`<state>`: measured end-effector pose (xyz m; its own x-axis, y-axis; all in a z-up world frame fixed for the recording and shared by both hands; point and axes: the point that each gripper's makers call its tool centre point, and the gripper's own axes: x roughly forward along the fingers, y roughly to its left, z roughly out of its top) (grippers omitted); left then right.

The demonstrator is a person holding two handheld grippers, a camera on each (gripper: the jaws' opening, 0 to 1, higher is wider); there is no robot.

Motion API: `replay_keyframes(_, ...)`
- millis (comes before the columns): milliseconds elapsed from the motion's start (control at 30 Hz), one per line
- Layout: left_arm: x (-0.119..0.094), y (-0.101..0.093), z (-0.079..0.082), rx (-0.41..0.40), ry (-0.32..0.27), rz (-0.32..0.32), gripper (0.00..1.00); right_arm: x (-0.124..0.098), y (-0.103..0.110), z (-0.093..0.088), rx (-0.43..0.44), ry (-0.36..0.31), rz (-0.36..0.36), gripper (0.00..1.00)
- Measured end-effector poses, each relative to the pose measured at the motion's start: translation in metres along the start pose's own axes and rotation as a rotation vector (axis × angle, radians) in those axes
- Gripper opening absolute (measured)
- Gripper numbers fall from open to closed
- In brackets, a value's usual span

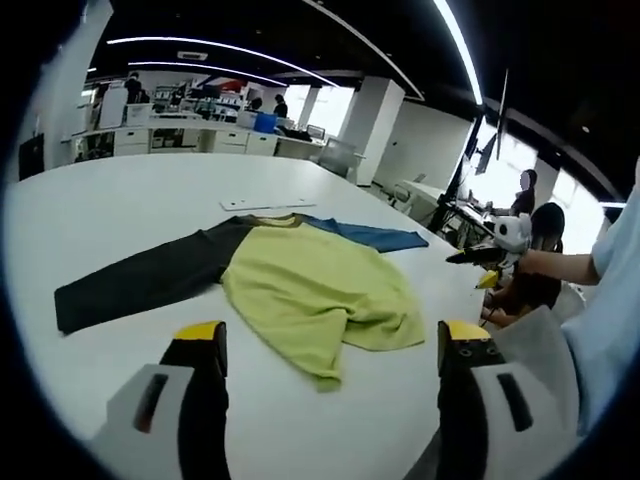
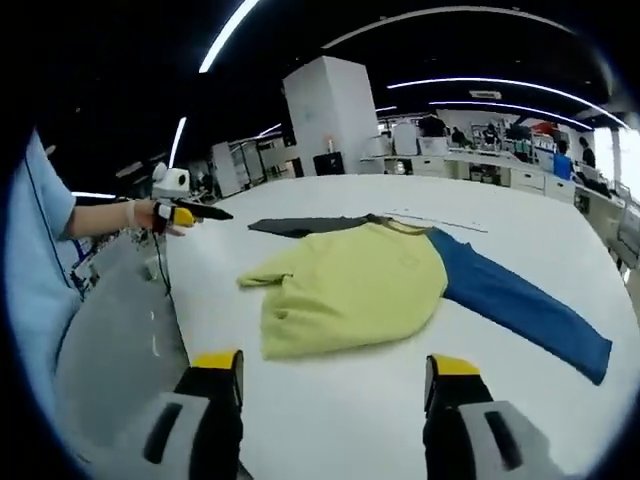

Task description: Fold the garment on the visible template until the final outline fits inside the template.

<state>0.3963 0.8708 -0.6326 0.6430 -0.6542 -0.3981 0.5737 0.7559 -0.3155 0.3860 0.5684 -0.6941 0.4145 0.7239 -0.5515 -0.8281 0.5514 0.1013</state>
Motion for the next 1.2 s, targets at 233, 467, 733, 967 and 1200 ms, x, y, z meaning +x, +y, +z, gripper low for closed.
replay_keyframes(233, -0.01, 0.0, -0.004, -0.017, -0.032, 0.01, 0.81, 0.036, 0.023, -0.001, -0.206, 0.107, 0.096, 0.51)
replay_keyframes(467, -0.013, -0.006, -0.016, -0.037, -0.049, 0.01, 0.77, 0.07, 0.042, 0.001, -0.473, 0.178, 0.163, 0.3)
replay_keyframes(733, -0.02, -0.006, -0.021, -0.056, -0.087, 0.022, 0.73, 0.092, 0.059, -0.018, -0.604, 0.286, 0.262, 0.25)
replay_keyframes(967, -0.026, -0.005, -0.025, -0.086, -0.1, 0.023, 0.71, 0.103, 0.057, -0.024, -0.678, 0.338, 0.291, 0.2)
replay_keyframes(1200, -0.03, -0.002, -0.026, -0.092, -0.097, 0.027, 0.68, 0.108, 0.055, -0.027, -0.704, 0.36, 0.302, 0.15)
